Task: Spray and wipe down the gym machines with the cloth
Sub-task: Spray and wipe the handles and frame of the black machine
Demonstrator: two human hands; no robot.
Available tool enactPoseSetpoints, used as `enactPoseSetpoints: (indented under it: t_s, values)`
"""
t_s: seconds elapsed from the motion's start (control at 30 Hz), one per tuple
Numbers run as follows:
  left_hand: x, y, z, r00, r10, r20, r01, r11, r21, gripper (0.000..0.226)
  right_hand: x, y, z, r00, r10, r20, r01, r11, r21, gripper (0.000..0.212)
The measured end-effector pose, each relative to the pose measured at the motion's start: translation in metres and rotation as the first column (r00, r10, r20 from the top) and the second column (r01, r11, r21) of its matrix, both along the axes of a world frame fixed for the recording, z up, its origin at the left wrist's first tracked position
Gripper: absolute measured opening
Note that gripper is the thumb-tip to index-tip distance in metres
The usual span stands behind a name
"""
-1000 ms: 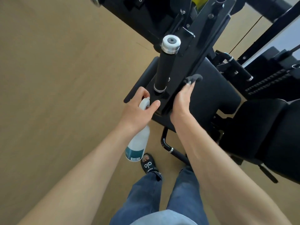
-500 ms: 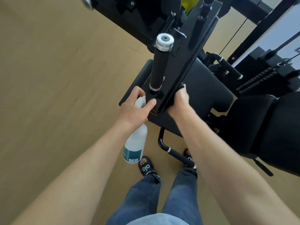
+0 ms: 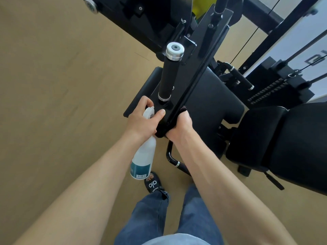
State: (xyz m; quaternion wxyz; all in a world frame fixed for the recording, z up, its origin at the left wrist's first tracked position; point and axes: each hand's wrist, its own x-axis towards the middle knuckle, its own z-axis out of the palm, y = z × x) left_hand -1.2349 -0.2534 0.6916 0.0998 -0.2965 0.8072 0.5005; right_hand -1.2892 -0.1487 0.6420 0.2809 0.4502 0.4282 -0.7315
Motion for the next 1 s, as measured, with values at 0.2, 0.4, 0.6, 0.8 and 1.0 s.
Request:
enactPoseSetpoints:
  t_s: [0.2,0.4,0.6,0.8,1.0]
  values:
    - [0.003,0.009,-0.001,0.997,0.067,-0.025,-0.067,0.998,-0.012,0.030,-0.095,0.005,-0.011,0.974,0.107,-0.199,-0.040,0.948,0.314,0.063]
    - [0.004,0.044,-0.005,0.940,0.336,-0.057,-0.334,0.942,0.040,0.021,-0.021,0.005,0.004,0.919,0.327,-0.219,-0.243,0.909,0.339,0.051]
    - [-0.002,0.094,-0.011,0.719,0.688,-0.103,-0.687,0.725,0.046,0.019,-0.049,0.024,-0.010,0.919,0.361,-0.160,-0.323,0.920,0.224,0.054]
    - [-0.012,0.121,-0.017,0.524,0.844,-0.111,-0.845,0.532,0.056,0.023,-0.169,0.050,-0.012,0.841,0.382,-0.383,-0.262,0.907,0.331,0.054]
    - [-0.025,0.135,-0.030,0.293,0.956,-0.016,-0.942,0.292,0.166,0.028,-0.158,0.046,-0.009,0.903,0.345,-0.254,-0.293,0.930,0.222,0.054]
